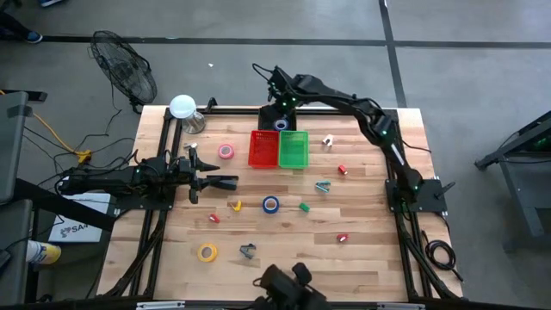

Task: Pick and place Stapler, Stapler remover, tape
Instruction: Put the blue tape into the black bin, then put the dark blue tape into the black bin

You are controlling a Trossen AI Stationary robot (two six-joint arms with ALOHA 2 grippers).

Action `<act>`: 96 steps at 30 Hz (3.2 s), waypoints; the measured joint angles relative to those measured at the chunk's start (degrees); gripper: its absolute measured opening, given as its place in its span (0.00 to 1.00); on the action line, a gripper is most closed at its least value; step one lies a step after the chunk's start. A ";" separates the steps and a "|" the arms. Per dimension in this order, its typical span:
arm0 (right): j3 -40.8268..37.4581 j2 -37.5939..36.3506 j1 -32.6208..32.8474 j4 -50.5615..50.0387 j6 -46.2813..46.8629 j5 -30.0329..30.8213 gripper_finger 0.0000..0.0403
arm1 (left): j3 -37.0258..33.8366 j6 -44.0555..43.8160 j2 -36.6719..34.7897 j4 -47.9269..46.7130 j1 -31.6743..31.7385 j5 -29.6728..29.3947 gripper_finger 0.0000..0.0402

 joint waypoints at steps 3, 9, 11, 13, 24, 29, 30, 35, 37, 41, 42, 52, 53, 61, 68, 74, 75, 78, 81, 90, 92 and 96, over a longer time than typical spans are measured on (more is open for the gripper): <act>0.82 1.88 -0.39 -1.40 1.00 -0.06 0.08 | 0.00 -0.02 0.00 0.00 0.01 0.00 0.41; -1.23 2.01 -0.69 -4.03 1.99 0.06 0.08 | -0.01 -0.01 0.00 -0.01 0.00 0.00 0.41; -1.32 2.05 -0.69 -5.00 1.96 0.77 0.08 | 0.01 -0.02 0.00 0.00 -0.01 0.00 0.41; -1.18 2.03 -0.69 -4.77 1.96 1.43 0.08 | 0.01 -0.02 0.00 0.00 -0.01 0.00 0.41; -1.21 2.03 -0.70 -5.24 1.64 1.63 0.08 | 0.01 -0.02 0.00 0.00 0.01 0.00 0.41; -1.21 2.03 -0.72 -5.24 1.51 1.88 0.08 | -0.01 -0.02 0.00 0.00 -0.01 0.00 0.41; -1.21 2.03 -0.72 -5.24 1.50 1.87 0.08 | 0.01 -0.02 0.00 0.00 0.01 -0.02 0.41; -1.21 2.21 -0.61 -5.21 1.50 1.81 0.08 | 0.01 -0.01 0.00 -0.01 0.01 0.00 0.41; -1.92 2.31 -0.61 -4.54 1.49 1.71 0.08 | 0.01 -0.01 0.00 0.00 0.00 0.00 0.41; -3.91 2.47 -0.63 -3.62 1.46 1.65 0.09 | 0.01 -0.02 0.00 -0.01 0.00 0.00 0.41; -4.22 2.47 -0.69 -3.56 1.46 1.59 0.09 | 0.01 0.00 0.00 0.00 0.01 0.00 0.41; -5.85 2.36 -0.80 -2.88 1.43 1.75 0.17 | 0.01 -0.02 0.00 0.00 0.01 0.00 0.41; -5.91 2.36 -0.80 -2.97 1.37 1.94 0.19 | 0.01 -0.02 0.00 0.00 -0.01 0.00 0.41; -5.95 2.30 -1.13 -3.01 0.01 2.09 0.34 | 0.00 0.00 0.00 0.00 0.01 0.00 0.41; -5.91 -0.60 -1.54 -2.80 -0.26 1.99 0.42 | 0.01 -0.02 0.00 -0.02 0.01 0.00 0.41; -5.82 -4.71 -1.41 -3.00 -0.64 1.55 0.42 | 0.00 -0.01 0.00 0.00 0.00 0.00 0.41; -5.80 -5.46 -1.20 -3.29 -1.14 1.08 0.42 | 0.01 -0.02 0.00 0.00 -0.01 0.00 0.41; -5.80 -7.24 0.19 -5.43 -2.14 -0.41 0.42 | 0.01 -0.01 0.00 0.00 0.00 0.00 0.41; -5.80 -8.92 2.46 -9.60 -4.24 -0.10 0.42 | 0.01 -0.01 0.00 0.00 0.01 0.00 0.41; -5.81 -11.15 10.11 -19.78 -9.18 5.51 0.42 | 0.01 -0.02 0.00 0.00 0.01 0.00 0.41; -5.84 -11.15 12.53 -20.26 -11.45 5.25 0.42 | 0.01 -0.01 0.00 0.00 0.00 0.00 0.41; -5.84 -11.15 18.01 -20.05 -16.32 5.24 0.42 | 0.01 -0.01 0.00 0.00 0.00 0.00 0.41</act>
